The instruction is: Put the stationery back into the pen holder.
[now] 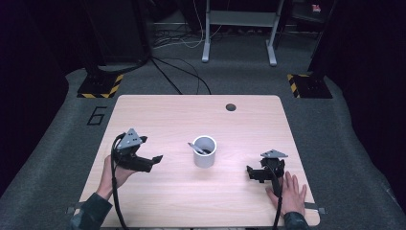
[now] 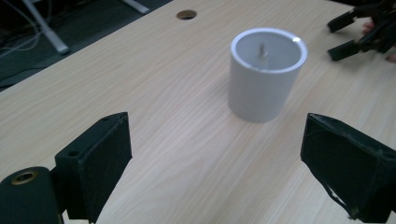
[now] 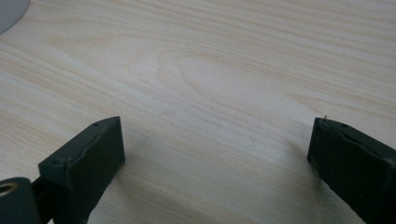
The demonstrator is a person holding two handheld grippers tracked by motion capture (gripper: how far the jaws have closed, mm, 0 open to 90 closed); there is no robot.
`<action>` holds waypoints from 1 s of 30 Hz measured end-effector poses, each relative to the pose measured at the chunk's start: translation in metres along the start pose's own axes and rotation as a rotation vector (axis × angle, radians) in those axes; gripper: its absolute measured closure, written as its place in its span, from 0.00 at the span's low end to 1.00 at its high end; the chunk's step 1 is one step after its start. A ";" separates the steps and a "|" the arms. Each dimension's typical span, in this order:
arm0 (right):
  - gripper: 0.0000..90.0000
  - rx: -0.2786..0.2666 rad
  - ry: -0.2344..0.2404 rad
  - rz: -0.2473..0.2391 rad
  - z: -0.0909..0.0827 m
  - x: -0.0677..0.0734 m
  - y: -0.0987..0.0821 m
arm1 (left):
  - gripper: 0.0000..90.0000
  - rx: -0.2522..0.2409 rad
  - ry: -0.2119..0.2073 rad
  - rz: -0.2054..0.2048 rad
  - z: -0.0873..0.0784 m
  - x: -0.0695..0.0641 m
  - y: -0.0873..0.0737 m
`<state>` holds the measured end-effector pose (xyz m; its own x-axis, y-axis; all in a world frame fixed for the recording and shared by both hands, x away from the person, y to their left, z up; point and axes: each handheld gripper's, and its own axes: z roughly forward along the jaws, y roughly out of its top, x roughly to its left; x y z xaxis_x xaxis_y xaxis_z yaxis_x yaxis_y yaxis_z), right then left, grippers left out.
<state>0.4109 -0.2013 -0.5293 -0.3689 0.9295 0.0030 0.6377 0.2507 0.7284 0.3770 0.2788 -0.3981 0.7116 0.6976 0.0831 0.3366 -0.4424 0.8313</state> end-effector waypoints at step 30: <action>0.04 0.004 0.002 -0.001 0.000 0.000 0.000 | 0.01 0.175 0.187 -0.207 -0.008 0.011 -0.128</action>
<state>0.4108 -0.2015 -0.5291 -0.3704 0.9288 0.0038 0.6398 0.2522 0.7259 0.3372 0.3478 -0.4990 0.4971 0.8670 0.0348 0.5745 -0.3589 0.7356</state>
